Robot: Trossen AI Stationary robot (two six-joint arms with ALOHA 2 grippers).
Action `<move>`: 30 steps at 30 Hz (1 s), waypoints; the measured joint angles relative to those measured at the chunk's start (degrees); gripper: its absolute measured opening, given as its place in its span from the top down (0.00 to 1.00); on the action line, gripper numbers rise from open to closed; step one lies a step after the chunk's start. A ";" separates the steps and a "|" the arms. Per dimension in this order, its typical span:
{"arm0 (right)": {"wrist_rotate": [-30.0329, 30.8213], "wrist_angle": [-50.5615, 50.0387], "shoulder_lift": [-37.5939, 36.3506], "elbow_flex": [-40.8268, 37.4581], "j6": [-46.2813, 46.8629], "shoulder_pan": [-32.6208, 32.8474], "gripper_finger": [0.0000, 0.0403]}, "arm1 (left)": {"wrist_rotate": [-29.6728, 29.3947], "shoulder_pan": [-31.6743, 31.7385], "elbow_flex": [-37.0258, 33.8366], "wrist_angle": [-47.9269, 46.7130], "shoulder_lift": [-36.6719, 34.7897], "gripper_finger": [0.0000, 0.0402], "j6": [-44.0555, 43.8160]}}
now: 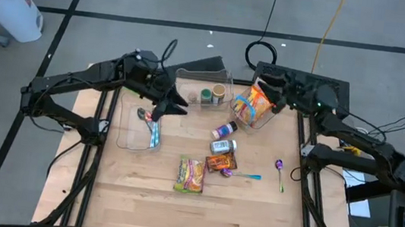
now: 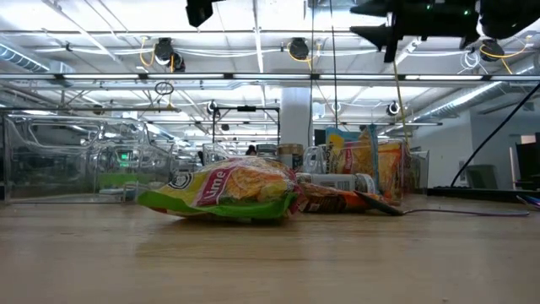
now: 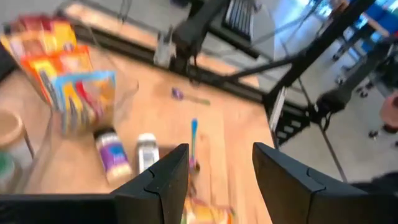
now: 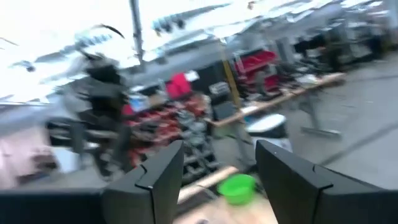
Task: Pick & Place Food Item
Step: Put the orange spice pack into the middle transparent bin
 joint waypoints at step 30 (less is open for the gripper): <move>21.26 -30.20 13.09 8.66 -14.43 44.06 0.58 | -6.45 -18.31 -0.02 -3.51 7.91 0.54 -3.82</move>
